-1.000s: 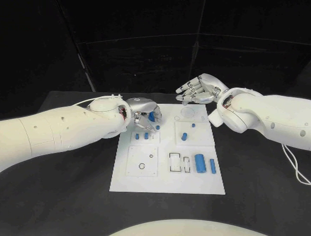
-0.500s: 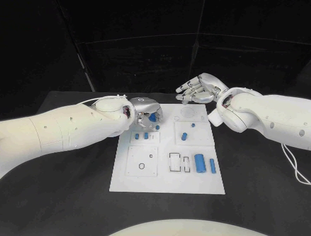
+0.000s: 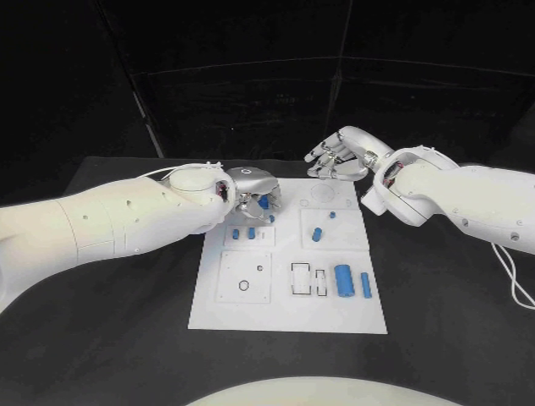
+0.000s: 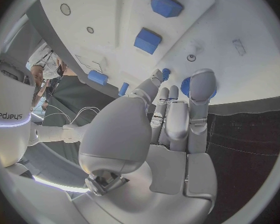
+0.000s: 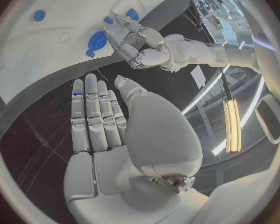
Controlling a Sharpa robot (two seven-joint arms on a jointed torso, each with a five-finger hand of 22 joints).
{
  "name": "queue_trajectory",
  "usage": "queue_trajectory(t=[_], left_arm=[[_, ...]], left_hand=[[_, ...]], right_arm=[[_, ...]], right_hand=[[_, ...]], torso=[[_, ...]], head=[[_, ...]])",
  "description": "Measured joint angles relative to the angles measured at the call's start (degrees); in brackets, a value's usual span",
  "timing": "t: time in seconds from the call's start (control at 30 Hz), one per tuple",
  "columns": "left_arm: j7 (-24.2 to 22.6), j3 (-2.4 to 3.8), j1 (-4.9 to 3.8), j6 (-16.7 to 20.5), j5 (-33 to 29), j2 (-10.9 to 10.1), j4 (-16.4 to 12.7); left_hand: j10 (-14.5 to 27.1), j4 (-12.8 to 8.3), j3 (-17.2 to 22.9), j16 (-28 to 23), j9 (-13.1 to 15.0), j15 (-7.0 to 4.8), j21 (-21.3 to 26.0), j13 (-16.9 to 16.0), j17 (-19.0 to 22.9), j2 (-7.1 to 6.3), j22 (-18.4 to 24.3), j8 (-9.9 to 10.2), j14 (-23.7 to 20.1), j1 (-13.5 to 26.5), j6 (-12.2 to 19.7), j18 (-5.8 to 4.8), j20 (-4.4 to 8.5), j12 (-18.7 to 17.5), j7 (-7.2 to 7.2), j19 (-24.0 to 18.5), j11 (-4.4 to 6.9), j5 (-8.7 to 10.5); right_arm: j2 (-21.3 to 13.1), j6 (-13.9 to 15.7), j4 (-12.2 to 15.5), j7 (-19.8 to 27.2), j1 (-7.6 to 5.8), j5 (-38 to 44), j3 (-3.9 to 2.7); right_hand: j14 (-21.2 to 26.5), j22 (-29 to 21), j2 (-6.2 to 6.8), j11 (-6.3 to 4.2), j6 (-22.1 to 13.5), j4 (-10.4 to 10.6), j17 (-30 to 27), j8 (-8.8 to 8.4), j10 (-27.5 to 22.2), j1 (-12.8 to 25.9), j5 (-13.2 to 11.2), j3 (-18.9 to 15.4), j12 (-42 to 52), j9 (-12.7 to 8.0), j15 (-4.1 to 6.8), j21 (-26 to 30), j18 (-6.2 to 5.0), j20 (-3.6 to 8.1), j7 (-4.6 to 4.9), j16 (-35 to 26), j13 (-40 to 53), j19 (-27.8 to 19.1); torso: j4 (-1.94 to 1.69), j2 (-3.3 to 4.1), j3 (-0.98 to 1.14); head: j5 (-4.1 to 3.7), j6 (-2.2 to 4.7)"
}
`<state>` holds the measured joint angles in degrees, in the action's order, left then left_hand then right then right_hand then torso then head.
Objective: Assemble the parts on the task board
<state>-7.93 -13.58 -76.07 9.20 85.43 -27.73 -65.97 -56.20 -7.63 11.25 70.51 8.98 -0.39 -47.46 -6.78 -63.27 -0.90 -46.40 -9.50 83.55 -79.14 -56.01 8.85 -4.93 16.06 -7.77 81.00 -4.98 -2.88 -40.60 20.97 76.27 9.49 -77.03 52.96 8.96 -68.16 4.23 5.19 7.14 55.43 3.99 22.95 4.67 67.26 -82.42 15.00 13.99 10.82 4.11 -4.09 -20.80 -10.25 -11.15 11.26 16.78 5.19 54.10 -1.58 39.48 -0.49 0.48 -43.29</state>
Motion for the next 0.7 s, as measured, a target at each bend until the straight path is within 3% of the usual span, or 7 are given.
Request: queue_trajectory(t=[0.27,0.57,0.7], left_arm=[[0.4,0.0,0.0,-0.7,0.1,0.1,0.1],[0.6,0.01,0.07,-1.1,0.2,0.2,0.1],[0.6,0.01,0.11,-1.2,0.2,0.3,0.1]], left_hand=[[-1.2,-0.3,1.2,0.4,-0.6,0.0,-0.9,1.0,-0.1,0.0,-1.2,0.4,0.0,0.0,-0.8,0.0,0.15,-0.6,-0.02,0.1,0.16,0.0],[-2.3,-0.5,2.3,0.9,-1.1,0.0,-2.1,1.8,-0.2,-0.09,-2.4,1.0,0.0,0.5,-1.2,0.0,0.16,-1.2,-0.01,0.2,0.28,0.0],[-2.7,-0.6,2.7,0.9,-1.3,0.0,-2.5,2.0,-0.2,-0.31,-2.8,1.1,0.0,0.7,-1.4,0.0,0.16,-1.4,0.2,0.2,0.28,0.0]], right_arm=[[1.0,0.8,-1.1,-0.9,0.0,17.8,0.0],[2.0,2.2,-1.6,-1.4,0.12,32.8,-0.01],[2.3,3.4,-1.3,-1.4,0.28,37.9,-0.01]], right_hand=[[-0.1,0.3,-0.14,-0.51,1.3,-1.1,-0.4,0.28,0.5,-1.5,-2.5,1.1,0.2,0.1,0.53,0.0,0.0,0.21,-0.65,0.3,-0.3,0.2],[0.1,0.4,0.45,-0.6,1.6,-1.1,-0.8,0.28,0.6,-2.1,-3.1,1.9,0.2,0.0,0.73,0.0,-0.01,0.21,-0.95,-0.1,-0.7,0.2],[-0.2,0.5,0.97,-1.01,2.1,-0.9,-1.3,0.28,0.6,-2.6,-5.4,3.4,0.2,-0.1,1.04,0.0,-0.01,0.2,-1.43,-1.0,-1.2,0.2]], torso=[[-0.03,-0.02,0.01],[-0.06,-0.02,0.03],[-0.06,-0.02,0.03]], head=[[-0.01,0.01],[0.01,0.0],[0.02,0.02]])
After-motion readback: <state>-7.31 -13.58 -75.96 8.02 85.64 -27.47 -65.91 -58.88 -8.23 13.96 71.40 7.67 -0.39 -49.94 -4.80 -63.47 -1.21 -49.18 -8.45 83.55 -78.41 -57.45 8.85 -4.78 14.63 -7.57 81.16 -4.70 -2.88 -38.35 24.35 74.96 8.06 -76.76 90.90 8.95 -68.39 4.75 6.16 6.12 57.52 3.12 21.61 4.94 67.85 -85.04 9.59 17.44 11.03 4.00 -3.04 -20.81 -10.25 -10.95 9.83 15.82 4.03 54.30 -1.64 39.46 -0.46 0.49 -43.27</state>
